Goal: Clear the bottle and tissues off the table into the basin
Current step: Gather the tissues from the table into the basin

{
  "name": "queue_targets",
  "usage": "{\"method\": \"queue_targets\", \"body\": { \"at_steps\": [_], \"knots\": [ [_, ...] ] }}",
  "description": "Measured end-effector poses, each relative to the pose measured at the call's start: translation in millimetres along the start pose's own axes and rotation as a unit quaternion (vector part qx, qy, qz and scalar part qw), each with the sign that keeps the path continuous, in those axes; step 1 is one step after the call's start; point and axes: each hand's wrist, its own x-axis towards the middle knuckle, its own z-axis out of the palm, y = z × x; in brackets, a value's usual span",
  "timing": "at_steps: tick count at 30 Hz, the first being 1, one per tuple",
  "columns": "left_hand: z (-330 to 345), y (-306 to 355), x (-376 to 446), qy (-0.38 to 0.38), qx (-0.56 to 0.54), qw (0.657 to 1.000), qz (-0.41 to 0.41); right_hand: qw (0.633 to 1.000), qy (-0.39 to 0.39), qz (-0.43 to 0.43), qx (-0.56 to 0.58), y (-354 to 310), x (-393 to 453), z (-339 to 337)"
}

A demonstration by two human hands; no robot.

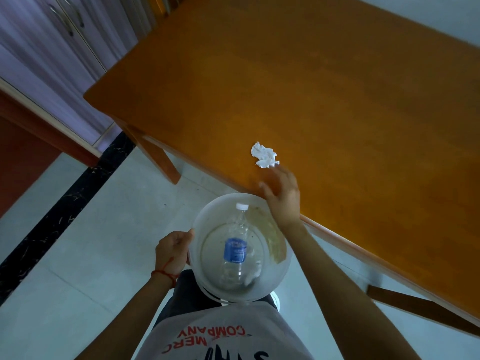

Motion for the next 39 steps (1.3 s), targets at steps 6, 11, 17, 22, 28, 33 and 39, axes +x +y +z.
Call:
{"method": "queue_targets", "body": {
  "at_steps": [6, 11, 17, 22, 28, 33, 39],
  "knots": [
    [0, -1, -2, 0.0, -0.008, 1.0, 0.004, 0.997, -0.037, 0.009, -0.066, 2, 60, -2],
    [1, -1, -4, 0.011, -0.016, 1.0, 0.002, 0.984, -0.111, -0.032, -0.135, 5, 75, 7],
    [1, 1, -3, 0.006, -0.022, 1.0, 0.002, 0.985, -0.082, -0.028, -0.149, 12, 68, 18],
    [0, 1, -3, 0.002, -0.012, 1.0, 0.002, 0.997, -0.046, 0.025, -0.049, 9, 54, 14],
    [0, 0, -2, -0.001, -0.008, 1.0, 0.008, 0.999, -0.022, 0.018, 0.04, -12, -4, 11],
    [-3, 2, -1, -0.02, -0.003, 1.0, 0.017, 0.99, -0.113, 0.071, 0.036, -21, -59, 16],
    [-8, 1, 5, -0.037, -0.003, 0.999, 0.029, 0.983, -0.167, 0.08, 0.001, -18, -95, 29]
  ]
}}
